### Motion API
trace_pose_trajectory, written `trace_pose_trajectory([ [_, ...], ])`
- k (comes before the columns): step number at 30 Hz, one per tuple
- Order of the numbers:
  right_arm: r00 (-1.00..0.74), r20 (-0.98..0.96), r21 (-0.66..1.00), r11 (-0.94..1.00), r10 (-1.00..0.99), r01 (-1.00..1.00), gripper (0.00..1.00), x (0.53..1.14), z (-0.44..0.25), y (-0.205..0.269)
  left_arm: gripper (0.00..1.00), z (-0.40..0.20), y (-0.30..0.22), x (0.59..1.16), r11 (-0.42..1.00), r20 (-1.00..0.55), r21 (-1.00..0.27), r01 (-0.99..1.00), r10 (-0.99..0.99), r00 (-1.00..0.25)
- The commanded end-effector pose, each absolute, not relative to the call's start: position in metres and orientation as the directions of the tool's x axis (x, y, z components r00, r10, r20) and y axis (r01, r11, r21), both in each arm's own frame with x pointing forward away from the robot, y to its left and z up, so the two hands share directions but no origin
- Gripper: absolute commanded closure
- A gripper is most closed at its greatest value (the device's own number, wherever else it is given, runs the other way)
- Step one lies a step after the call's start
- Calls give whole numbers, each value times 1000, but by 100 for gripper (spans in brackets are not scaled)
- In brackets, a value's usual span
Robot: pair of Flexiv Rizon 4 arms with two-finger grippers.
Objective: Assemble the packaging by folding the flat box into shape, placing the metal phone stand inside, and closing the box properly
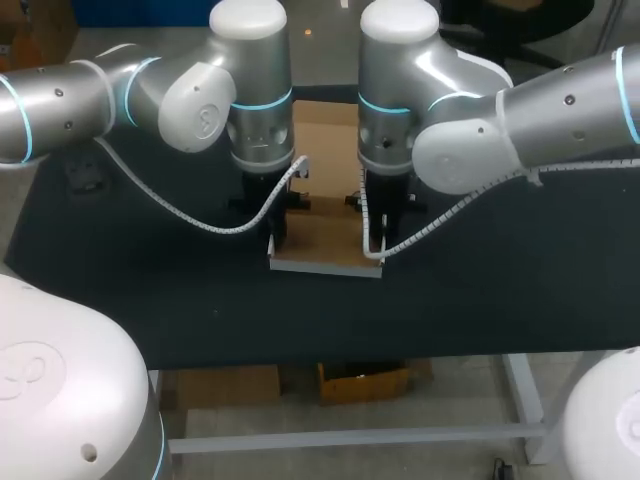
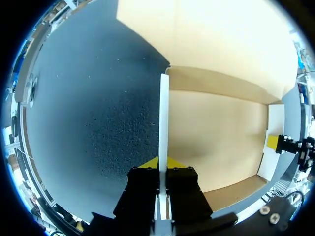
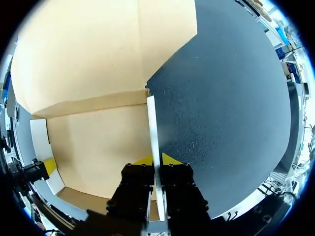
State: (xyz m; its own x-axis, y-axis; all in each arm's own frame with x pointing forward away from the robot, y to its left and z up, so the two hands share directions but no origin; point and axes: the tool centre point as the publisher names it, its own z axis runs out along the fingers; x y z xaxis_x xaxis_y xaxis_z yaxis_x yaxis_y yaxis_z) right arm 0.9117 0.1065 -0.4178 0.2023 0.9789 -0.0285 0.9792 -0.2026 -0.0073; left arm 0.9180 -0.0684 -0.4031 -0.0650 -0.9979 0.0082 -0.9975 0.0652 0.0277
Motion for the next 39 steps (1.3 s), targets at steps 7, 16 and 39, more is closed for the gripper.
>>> trace_pose_trajectory([
  [7,449,-169,65,-445,877,893,100,910,-424,113,100,-402,-68,918,65,4,27,-998,-998,-65],
  [16,502,-246,125,-487,829,865,100,909,-426,117,100,-402,-68,918,65,4,27,-998,-998,-65],
  [39,612,-390,176,-597,687,783,100,909,-425,124,100,-402,-68,918,65,4,27,-998,-998,-65],
])
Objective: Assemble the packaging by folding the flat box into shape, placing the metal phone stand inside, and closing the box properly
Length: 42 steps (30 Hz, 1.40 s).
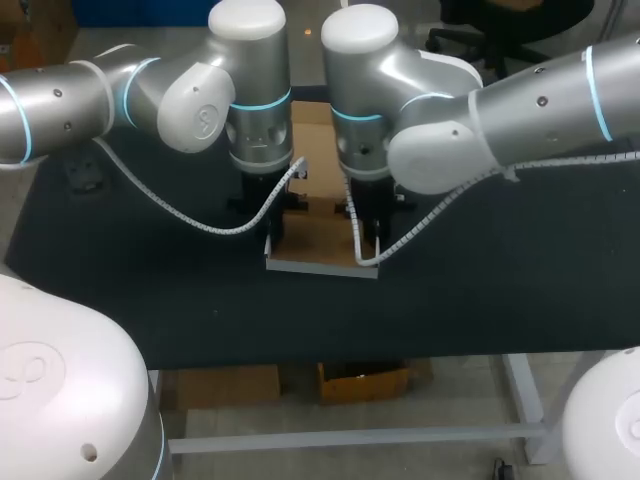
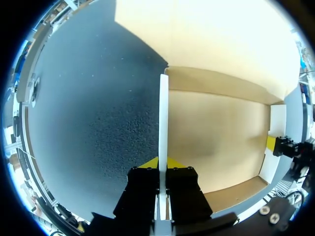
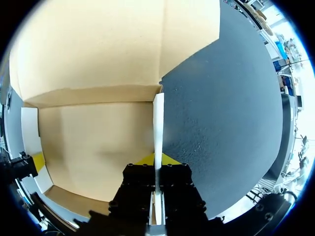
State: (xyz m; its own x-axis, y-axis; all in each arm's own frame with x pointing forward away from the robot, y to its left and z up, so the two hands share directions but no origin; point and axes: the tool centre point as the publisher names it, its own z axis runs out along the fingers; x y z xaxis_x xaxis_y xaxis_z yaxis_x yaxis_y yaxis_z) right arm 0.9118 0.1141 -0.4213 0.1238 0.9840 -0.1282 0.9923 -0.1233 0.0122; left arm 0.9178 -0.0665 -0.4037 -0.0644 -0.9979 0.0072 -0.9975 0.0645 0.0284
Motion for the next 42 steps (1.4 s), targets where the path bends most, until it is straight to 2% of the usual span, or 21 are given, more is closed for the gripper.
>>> trace_pose_trajectory([
  [1,619,-400,177,-605,676,776,100,909,-425,124,100,-402,-68,918,65,4,27,-998,-998,-65],
  [32,705,-491,247,-694,512,676,100,908,-425,122,100,-402,-68,918,65,4,27,-998,-998,-65],
  [42,704,-465,231,-695,536,681,100,907,-426,120,100,-402,-68,918,65,4,27,-998,-998,-65],
])
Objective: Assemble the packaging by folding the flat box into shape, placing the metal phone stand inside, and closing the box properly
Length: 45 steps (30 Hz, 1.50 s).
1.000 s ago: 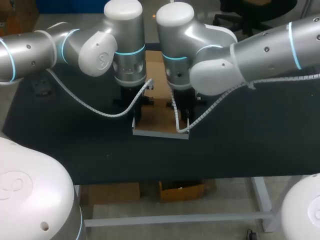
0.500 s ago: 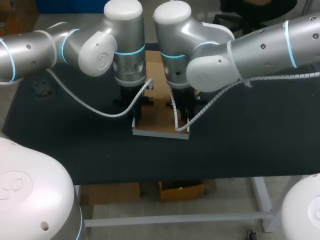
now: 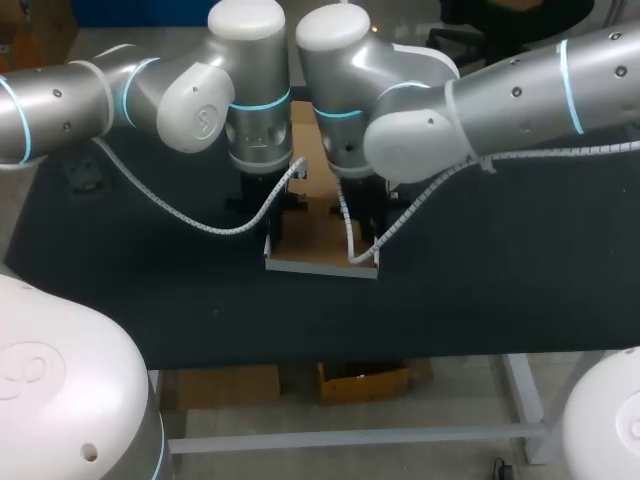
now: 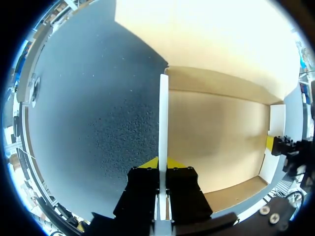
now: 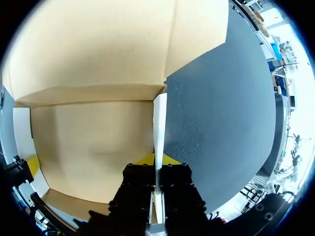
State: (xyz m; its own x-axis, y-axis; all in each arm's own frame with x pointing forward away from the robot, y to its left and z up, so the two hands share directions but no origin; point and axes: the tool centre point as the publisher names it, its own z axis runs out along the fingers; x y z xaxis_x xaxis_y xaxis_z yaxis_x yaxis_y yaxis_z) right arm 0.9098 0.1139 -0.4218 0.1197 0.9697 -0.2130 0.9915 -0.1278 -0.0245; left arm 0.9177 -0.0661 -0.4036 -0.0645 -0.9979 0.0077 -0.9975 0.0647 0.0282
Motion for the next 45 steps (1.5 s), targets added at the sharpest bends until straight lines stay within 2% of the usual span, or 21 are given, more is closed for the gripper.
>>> trace_pose_trajectory([
  [1,703,-457,225,-693,546,685,100,906,-426,120,100,-402,-68,918,65,4,27,-998,-998,-65],
  [5,680,-395,170,-679,617,715,100,906,-425,118,100,-402,-68,918,65,4,27,-998,-998,-65],
  [11,664,-329,126,-666,671,735,94,905,-422,116,100,-402,-68,918,65,4,27,-998,-998,-65],
  [17,635,-261,85,-638,727,766,74,907,-421,116,100,-402,-68,918,65,4,27,-998,-998,-65],
  [33,573,-55,14,-573,818,819,68,902,-413,114,100,-402,-68,918,65,4,27,-998,-998,-65],
  [39,553,32,-7,-553,832,833,60,902,-410,108,100,-402,-68,918,65,4,27,-998,-998,-65],
  [45,516,137,-34,-516,846,856,59,901,-408,105,100,-402,-68,918,65,4,27,-998,-998,-65],
])
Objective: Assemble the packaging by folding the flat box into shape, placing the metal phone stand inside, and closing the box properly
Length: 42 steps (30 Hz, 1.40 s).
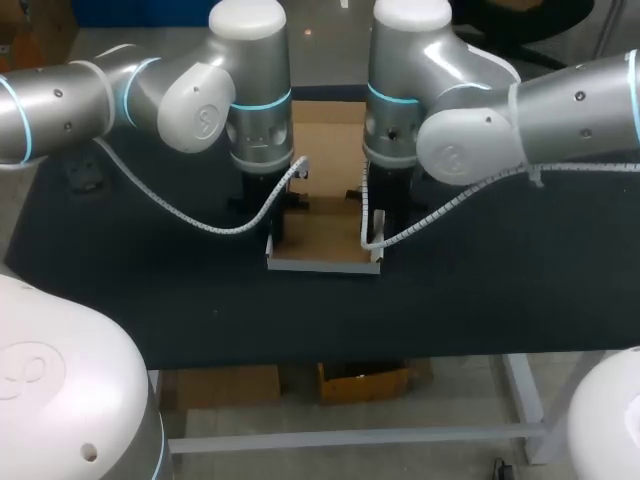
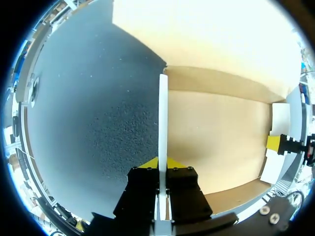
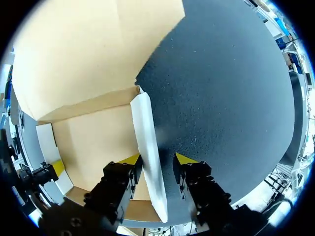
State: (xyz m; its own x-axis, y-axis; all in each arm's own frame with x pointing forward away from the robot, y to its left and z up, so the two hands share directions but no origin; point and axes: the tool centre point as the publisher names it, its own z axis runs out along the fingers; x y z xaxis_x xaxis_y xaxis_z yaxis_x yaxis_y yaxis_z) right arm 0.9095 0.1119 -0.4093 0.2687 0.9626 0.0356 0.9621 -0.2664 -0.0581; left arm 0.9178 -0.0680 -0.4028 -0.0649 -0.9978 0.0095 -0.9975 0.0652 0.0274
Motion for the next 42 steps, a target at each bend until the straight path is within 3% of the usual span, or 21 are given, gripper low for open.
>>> trace_pose_trajectory([
  [1,507,157,-40,-508,848,861,59,901,-408,105,100,-402,-68,918,65,4,27,-998,-998,-65],
  [11,454,235,-60,-454,859,889,53,905,-407,108,100,-402,-68,918,65,4,27,-998,-998,-65],
  [21,403,289,-54,-405,868,913,55,906,-402,117,100,-402,-68,918,65,4,27,-998,-998,-65],
  [35,176,290,30,-193,941,981,53,898,-387,122,100,-402,-68,918,65,4,27,-998,-998,-65],
  [37,169,281,30,-184,945,982,50,898,-387,123,100,-402,-68,918,65,4,27,-998,-998,-65],
  [39,150,305,27,-166,940,986,31,897,-386,121,100,-402,-68,918,65,4,27,-998,-998,-65],
  [42,149,312,18,-163,938,986,16,898,-385,117,100,-402,-68,918,65,4,27,-998,-998,-65],
])
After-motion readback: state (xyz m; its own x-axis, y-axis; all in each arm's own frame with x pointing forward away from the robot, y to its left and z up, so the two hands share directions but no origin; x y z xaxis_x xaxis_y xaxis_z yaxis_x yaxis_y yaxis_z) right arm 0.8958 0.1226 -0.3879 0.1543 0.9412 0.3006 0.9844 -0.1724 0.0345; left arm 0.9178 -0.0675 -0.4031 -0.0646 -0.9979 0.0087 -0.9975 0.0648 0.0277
